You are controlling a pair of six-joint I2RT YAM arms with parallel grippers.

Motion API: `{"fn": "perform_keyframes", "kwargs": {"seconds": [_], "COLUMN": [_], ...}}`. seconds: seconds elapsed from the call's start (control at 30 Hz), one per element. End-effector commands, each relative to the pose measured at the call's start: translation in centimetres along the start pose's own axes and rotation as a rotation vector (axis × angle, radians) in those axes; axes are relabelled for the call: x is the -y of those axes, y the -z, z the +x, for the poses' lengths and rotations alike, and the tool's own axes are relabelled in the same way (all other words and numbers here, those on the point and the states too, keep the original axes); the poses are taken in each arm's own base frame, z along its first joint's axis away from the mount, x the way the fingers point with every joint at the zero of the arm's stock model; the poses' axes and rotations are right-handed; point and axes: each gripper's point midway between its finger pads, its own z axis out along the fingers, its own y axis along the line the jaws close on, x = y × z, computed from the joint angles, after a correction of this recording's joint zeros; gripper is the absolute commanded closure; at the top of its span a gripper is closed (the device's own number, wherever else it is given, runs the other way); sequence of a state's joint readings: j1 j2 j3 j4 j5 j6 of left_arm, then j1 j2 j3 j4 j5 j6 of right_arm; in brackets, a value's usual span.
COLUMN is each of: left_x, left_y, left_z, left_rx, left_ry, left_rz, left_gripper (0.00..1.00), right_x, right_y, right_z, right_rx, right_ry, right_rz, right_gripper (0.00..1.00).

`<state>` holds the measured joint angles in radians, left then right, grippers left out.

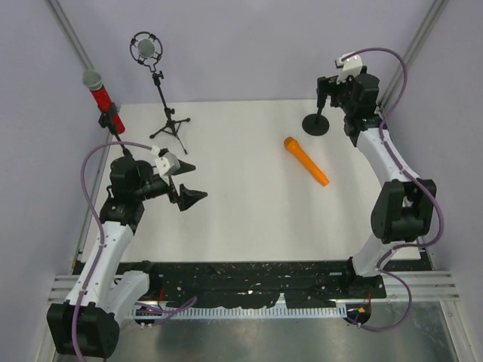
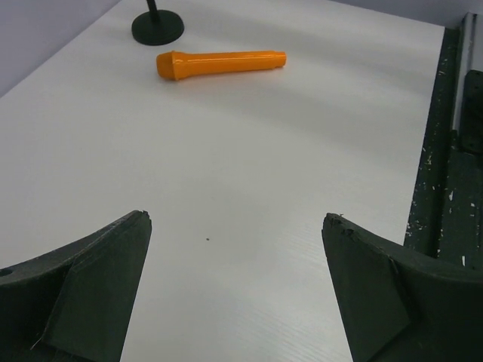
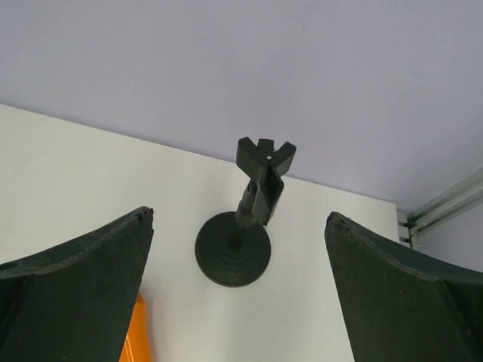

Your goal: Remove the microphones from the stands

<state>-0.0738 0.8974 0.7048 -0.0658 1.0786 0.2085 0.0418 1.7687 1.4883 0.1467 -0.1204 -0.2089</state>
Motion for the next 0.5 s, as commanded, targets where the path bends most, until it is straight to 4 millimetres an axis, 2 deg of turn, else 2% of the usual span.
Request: {"fn": "perform_keyframes", "kwargs": {"seconds": [0.0,0.03,0.07,0.1,0.13,0.23,0.37,0.47], "left_x": [-1.3,-1.6,-2.0,-2.3,-2.8,-4.9,-8.3,-10.5], "left_y": [1.8,2.2,2.6,3.0,3.5,4.8,7.1,8.5], "left_z": [-0.1,0.2,0.4,0.5,0.9,2.1,3.8,3.9], "left_rx": [-0.065,-0.08,-0.091,-0.093,-0.1,-0.105,-0.068,-0.006], "left_ry": [-0.044,-0.045,-0.04,-0.04,-0.037,-0.013,0.025,0.005], "left_rz": [-0.166,-0.2,-0.24,-0.28,-0.321,-0.462,-0.666,-0.772], "left_gripper": [0.0,0.0,0.0,0.0,0.0,0.0,0.0,0.0], "right_x": [1.4,1.3,1.2,1.1,0.9,0.4,-0.4,-1.1], "right_y": [6.2,7.7,8.5,10.0,10.9,14.2,17.3,19.0], "right_z": [-5.2,-5.8,-5.4,-6.6,-6.4,-7.8,-8.7,-9.1], "right_rx": [0.063,0.067,0.051,0.074,0.058,0.086,0.121,0.142], "right_ry": [0.02,0.021,0.018,0.015,0.011,-0.003,-0.006,-0.005], "right_rz": [0.071,0.073,0.07,0.071,0.067,0.054,0.026,0.003], "right_gripper": [0.0,0.0,0.0,0.0,0.0,0.03,0.04,0.04]}}
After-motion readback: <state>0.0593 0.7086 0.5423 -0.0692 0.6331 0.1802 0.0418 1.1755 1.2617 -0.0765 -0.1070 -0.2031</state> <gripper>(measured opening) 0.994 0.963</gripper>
